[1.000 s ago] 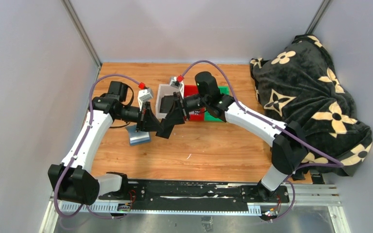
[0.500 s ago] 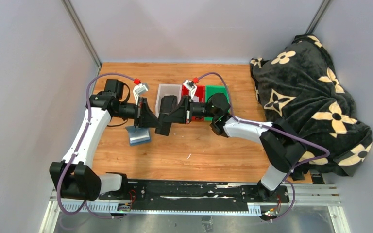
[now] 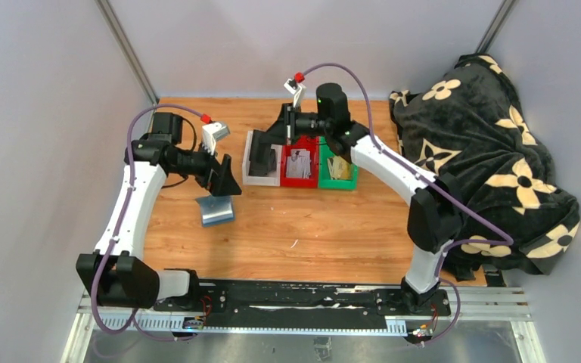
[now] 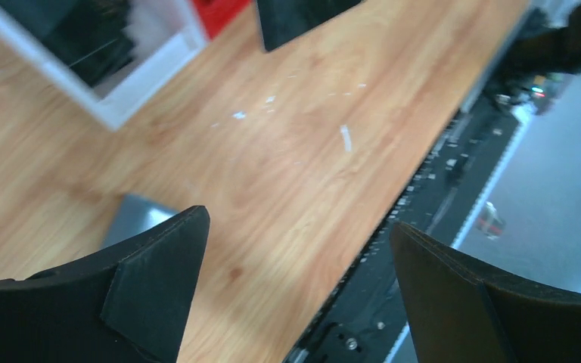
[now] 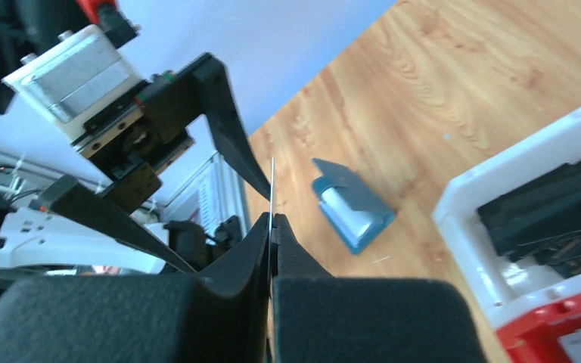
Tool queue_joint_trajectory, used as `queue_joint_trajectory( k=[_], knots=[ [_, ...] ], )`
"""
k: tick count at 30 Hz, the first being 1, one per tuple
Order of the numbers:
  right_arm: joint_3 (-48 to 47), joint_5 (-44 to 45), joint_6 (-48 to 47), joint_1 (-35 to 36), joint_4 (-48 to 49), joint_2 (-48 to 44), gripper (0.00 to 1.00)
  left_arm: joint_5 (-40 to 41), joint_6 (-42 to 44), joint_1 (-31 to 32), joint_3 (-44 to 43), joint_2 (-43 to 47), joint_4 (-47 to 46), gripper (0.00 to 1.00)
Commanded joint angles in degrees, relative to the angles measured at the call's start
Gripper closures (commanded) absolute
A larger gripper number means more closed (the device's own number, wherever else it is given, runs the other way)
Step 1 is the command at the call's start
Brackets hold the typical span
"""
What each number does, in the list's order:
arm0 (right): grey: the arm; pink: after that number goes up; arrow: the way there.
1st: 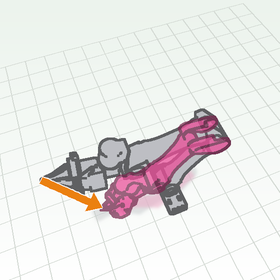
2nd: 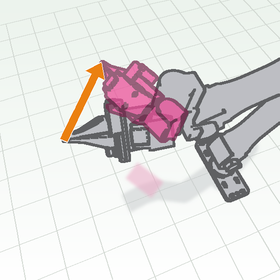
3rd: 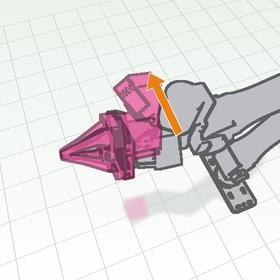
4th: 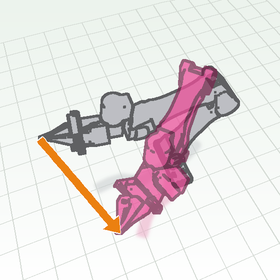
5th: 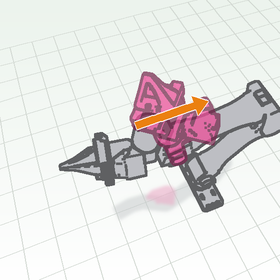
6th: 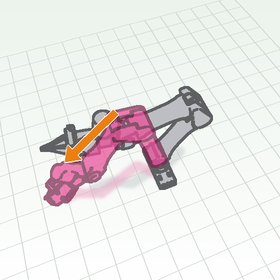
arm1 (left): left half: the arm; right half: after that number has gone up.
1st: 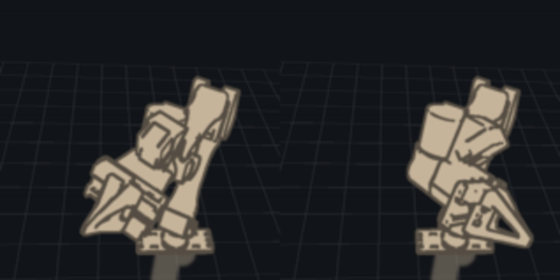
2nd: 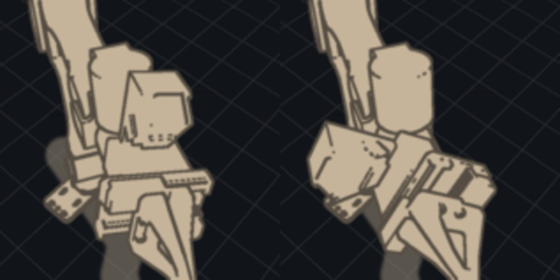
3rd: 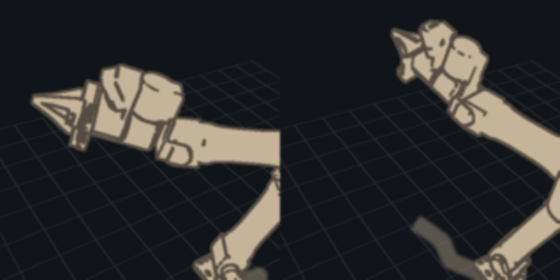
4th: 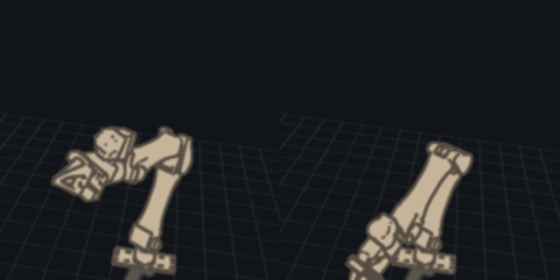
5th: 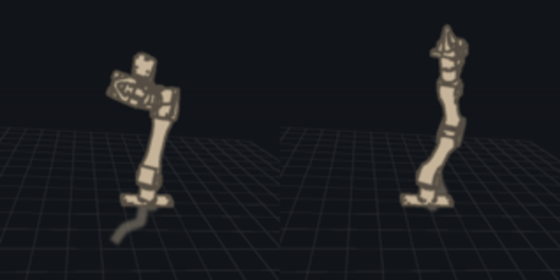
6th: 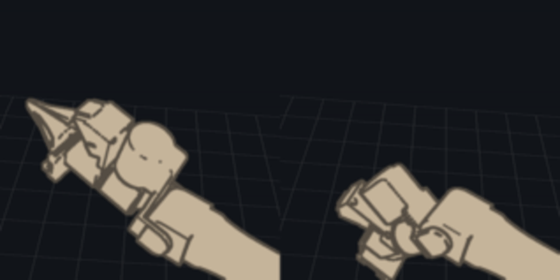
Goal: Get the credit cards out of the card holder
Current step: Place the credit card in the storage box.
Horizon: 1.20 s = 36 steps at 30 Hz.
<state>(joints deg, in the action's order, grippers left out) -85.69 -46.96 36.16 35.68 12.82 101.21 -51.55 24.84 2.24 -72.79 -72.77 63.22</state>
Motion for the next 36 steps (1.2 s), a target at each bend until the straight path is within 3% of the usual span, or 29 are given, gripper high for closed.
queue_joint_trajectory(
  k=[1,8,12,14,31,36],
  knots=[
    [-9.6,0.5,-11.3,-2.9,-22.8,10.0,1.0,15.0,-2.4,-3.0,-3.3,-2.2,-0.2,0.0],
    [-29.1,0.7,-14.1,-3.7,-31.7,25.3,1.0,21.9,-0.9,-7.9,-6.6,-3.6,-0.9,0.0],
    [-38.2,3.7,-14.9,-3.8,-35.1,32.7,1.0,32.2,-0.1,-9.5,-2.9,-2.9,-7.5,0.0],
    [-41.3,4.6,-14.7,-3.9,-36.1,35.4,1.0,32.6,0.7,-10.8,-2.1,-3.4,-8.7,0.0],
    [-47.2,13.4,-13.9,-1.9,-33.6,43.5,1.0,27.9,-3.6,-13.0,-0.8,-8.5,-12.4,0.0],
    [-45.5,17.0,-15.7,-1.1,-32.6,42.5,0.94,28.5,-3.7,-13.0,2.6,-7.1,-15.3,0.0]
  ],
)
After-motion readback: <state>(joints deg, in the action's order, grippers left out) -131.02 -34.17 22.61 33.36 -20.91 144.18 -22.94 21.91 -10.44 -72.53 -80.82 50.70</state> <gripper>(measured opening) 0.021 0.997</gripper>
